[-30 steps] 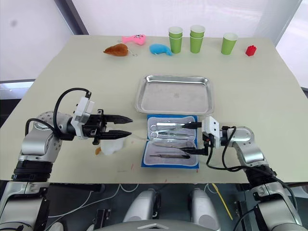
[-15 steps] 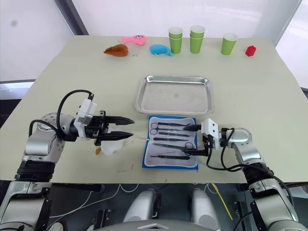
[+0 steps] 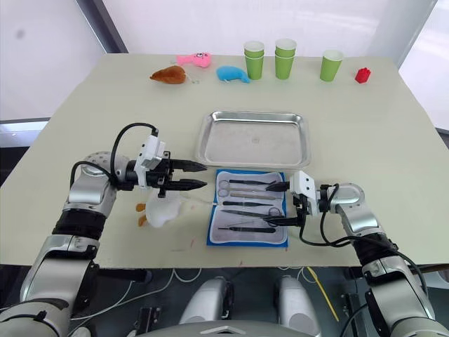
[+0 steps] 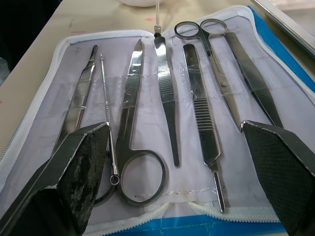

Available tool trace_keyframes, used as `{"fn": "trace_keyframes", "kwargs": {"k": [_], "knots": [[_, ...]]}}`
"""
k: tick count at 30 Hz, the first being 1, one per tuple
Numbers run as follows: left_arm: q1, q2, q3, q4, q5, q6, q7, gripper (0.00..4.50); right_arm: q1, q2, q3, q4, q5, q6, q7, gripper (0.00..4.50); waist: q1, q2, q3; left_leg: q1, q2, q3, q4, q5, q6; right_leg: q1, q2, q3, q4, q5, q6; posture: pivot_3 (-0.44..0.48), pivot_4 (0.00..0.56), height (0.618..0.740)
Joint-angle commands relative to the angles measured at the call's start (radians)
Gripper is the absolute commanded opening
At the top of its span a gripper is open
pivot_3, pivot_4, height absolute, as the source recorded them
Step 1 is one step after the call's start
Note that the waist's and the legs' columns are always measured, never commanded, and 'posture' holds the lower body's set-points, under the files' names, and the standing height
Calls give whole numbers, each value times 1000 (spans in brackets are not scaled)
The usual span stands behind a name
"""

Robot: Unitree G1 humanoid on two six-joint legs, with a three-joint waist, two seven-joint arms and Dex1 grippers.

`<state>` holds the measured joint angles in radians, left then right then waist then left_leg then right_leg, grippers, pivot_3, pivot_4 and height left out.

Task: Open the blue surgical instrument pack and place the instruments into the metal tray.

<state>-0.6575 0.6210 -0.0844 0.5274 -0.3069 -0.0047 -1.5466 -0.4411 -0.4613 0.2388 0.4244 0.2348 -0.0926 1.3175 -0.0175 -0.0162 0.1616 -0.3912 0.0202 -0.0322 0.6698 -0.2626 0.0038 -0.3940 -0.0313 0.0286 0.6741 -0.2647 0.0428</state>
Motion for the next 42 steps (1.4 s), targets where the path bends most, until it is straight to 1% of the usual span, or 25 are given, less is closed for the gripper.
{"fn": "trace_keyframes", "kwargs": {"k": [1, 7, 15, 18, 24, 28, 33, 40, 42], "knots": [[-65, -23, -27, 73, 45, -95, -41, 37, 48, -15, 58, 52, -89, 48, -21, 4500, 0, 0, 0, 0, 0, 0, 0, 0, 0, 0, 0, 0, 0, 0, 0, 0, 150, 740], [-174, -80, -110, 240, 137, -215, -67, 37, 46, -9, 60, 54, -89, 51, -28, 4500, -3, 0, 0, 0, 0, 0, 0, 0, 0, 0, 0, 0, 0, 0, 0, 0, 150, 740], [-283, -155, -131, 457, 218, -314, -37, 37, 51, -8, 59, 44, -82, 56, -38, 4500, -6, -1, 0, 0, 0, 0, 0, 0, 0, 0, 1, 0, 1, 0, 0, 0, 150, 740], [-304, -166, -128, 504, 236, -329, -40, 37, 55, -7, 60, 39, -80, 58, -40, 4500, -8, -1, 0, 0, 0, 0, 0, 0, 0, 0, 1, 0, 1, 0, 0, 0, 150, 740], [-308, -170, -115, 526, 227, -351, -68, 37, 58, -6, 59, 35, -77, 62, -44, 4500, -14, -1, 0, 0, 0, -1, 0, 0, 0, 0, 0, 0, 1, 0, 0, 0, 150, 740], [-311, -168, -114, 528, 214, -309, -68, 37, 57, -4, 60, 35, -77, 63, -44, 4500, -16, -1, 0, 0, 0, -1, 0, 0, 0, 0, 0, 0, 1, 0, 0, 0, 150, 740], [-308, -171, -108, 521, 227, -334, -63, 37, 53, -1, 61, 41, -77, 62, -44, 4500, -17, -1, 0, 0, 0, -1, 0, 0, 0, 0, 0, 0, 1, 0, 0, 0, 150, 740], [-307, -174, -113, 515, 220, -298, -67, 37, 49, 3, 61, 44, -78, 62, -45, 4500, -18, -1, 0, 0, 0, -1, 0, 0, 0, 0, 0, 0, 1, 0, 0, 0, 150, 740], [-309, -178, -104, 514, 223, -310, -59, 423, 49, 4, 61, 44, -77, 62, -46, 4500, -18, -1, 0, 0, 0, -1, 0, 0, 0, 0, 0, 0, 1, 0, 0, 0, 150, 740]]}}
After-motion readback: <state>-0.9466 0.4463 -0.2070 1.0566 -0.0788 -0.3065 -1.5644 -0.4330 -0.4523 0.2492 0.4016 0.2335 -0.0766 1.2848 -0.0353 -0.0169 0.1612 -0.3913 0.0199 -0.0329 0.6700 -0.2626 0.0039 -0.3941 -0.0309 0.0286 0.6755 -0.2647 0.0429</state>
